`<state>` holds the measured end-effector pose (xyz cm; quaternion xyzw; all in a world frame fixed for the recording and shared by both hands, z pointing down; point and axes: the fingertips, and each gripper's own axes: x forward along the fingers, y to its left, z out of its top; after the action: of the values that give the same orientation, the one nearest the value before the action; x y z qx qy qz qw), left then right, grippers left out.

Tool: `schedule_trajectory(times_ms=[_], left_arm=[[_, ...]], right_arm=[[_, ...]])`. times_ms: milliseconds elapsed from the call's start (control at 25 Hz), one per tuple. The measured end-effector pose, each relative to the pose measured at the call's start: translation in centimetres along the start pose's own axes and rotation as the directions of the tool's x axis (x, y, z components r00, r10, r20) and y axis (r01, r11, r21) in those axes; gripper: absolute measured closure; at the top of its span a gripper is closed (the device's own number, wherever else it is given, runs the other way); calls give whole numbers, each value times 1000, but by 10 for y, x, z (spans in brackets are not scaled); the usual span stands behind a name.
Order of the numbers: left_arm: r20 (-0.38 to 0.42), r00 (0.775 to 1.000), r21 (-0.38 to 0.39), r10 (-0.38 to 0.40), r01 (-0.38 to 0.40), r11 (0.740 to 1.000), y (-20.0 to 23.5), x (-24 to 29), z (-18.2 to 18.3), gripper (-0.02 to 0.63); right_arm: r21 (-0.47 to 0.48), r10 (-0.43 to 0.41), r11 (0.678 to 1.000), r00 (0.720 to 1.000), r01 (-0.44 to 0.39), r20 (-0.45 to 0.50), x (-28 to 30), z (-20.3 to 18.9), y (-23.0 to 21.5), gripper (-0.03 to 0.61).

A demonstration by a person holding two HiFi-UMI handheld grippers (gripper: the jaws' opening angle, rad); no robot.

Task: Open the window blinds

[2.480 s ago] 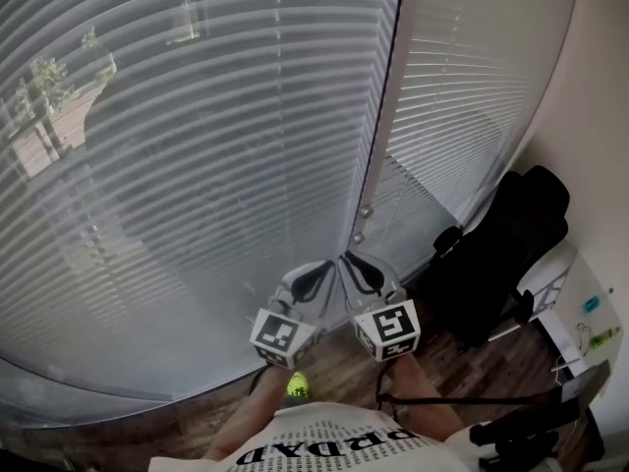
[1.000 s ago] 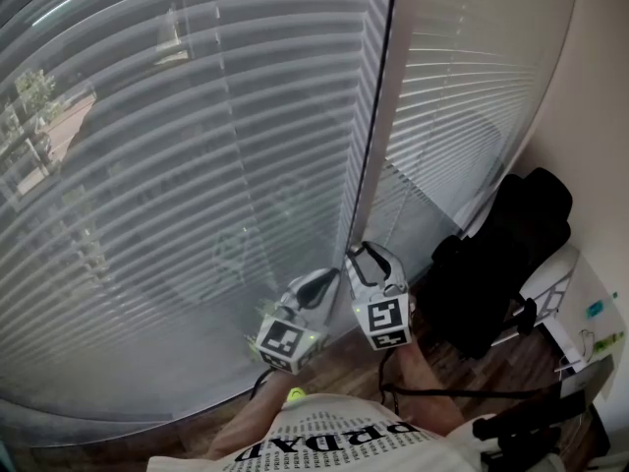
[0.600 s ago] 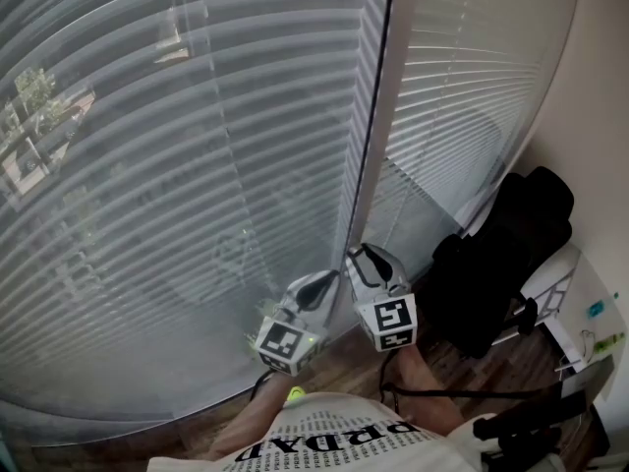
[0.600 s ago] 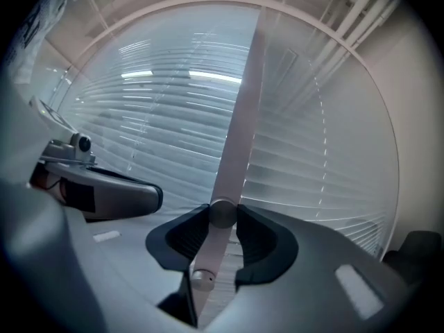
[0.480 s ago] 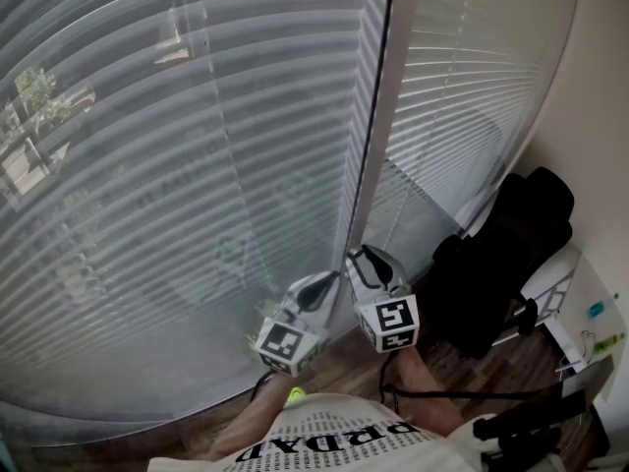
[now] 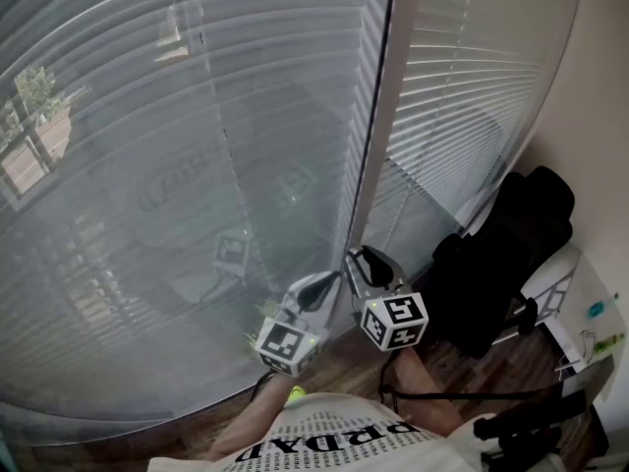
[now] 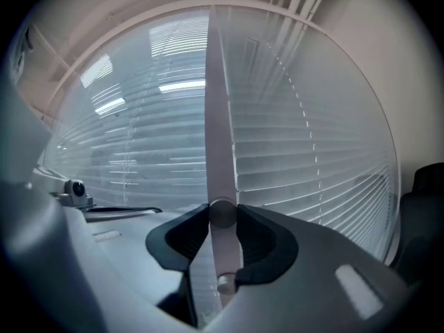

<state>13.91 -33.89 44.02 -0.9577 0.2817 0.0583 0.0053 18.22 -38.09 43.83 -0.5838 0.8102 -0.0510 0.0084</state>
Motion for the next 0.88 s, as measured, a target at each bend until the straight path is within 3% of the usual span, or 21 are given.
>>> schedule_trajectory(times_ms=[160,240,360,480,560,720,880], left_arm=[[2,1000,-6,0,0,1000,0,0,0,620],[9,1000,-18,3,-3,1000,0,1,2,620],[-2,1000,-8,-6,6,1000,0,0,-1,620],[-5,1000,-9,-9,9,1000,0,-1,-2,620],[-5,1000,-11,-11,11,1000,0,-1,-2,620],[6,1000,-24,-14,14,1000,-1,-2,0,620],[-4,1000,-12,-25,25,1000,-1,-1,-3,620]], right_arm=[[56,6,998,1000,-6,-2,0,0,0,445],[37,5,999,1000,-4,-4,0,0,0,445],[-140,-16,990,1000,15,-4,-1,3,2,443],[-397,-34,917,999,37,12,-2,12,10,435],[-491,-29,870,999,33,17,-2,15,13,415],[-588,-5,809,1000,-13,-29,1,8,15,411],[-574,0,819,1000,-4,-6,2,7,15,431]])
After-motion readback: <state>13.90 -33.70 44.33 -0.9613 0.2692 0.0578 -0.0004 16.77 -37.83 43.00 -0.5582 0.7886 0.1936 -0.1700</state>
